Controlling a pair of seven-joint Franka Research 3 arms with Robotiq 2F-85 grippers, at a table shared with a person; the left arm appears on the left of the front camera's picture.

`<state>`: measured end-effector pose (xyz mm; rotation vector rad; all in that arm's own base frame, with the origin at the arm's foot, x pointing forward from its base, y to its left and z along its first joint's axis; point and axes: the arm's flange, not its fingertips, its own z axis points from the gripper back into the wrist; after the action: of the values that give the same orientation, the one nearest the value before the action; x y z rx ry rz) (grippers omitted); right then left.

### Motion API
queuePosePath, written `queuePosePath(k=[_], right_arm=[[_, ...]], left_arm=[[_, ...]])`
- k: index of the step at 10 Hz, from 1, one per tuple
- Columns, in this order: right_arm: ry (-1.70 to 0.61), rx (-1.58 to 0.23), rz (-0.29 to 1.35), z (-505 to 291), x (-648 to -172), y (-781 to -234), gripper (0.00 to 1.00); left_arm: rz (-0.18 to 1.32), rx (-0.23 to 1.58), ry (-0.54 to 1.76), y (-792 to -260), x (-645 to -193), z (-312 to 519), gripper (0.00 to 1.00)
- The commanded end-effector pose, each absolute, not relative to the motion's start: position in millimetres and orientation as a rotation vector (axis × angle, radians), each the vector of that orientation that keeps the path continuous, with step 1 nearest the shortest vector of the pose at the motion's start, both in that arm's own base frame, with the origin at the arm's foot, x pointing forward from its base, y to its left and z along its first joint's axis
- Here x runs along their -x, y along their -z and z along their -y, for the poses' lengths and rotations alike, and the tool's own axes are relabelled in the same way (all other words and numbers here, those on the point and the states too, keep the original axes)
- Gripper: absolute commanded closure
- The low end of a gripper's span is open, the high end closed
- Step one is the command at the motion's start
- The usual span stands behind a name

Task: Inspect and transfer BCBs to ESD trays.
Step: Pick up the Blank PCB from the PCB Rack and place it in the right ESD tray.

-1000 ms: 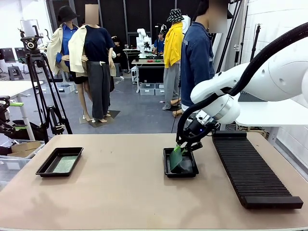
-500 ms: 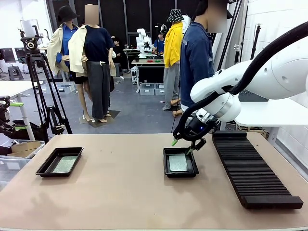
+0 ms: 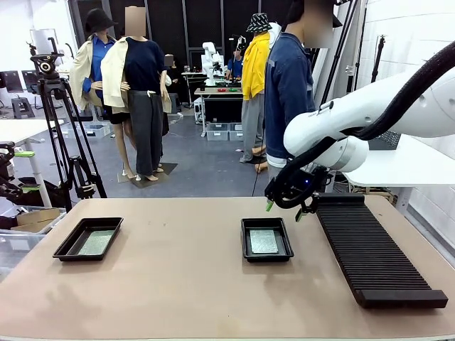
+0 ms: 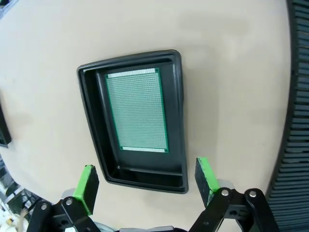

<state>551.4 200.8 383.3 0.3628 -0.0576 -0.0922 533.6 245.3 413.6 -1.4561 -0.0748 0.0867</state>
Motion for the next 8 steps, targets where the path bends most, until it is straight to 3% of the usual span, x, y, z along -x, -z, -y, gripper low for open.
queuePosePath(k=[1, 8], right_arm=[[0.065, -0.319, 0.073, -205.4, -547.4, -378.7, 0.0], [0.092, -0.363, 0.058, -200.8, -551.4, -383.3, 0.0]], left_arm=[[0.083, 1.451, -0.091, -415.4, -532.2, -244.1, 0.0], [0.083, 1.451, -0.091, -415.4, -532.2, -244.1, 0.0]])
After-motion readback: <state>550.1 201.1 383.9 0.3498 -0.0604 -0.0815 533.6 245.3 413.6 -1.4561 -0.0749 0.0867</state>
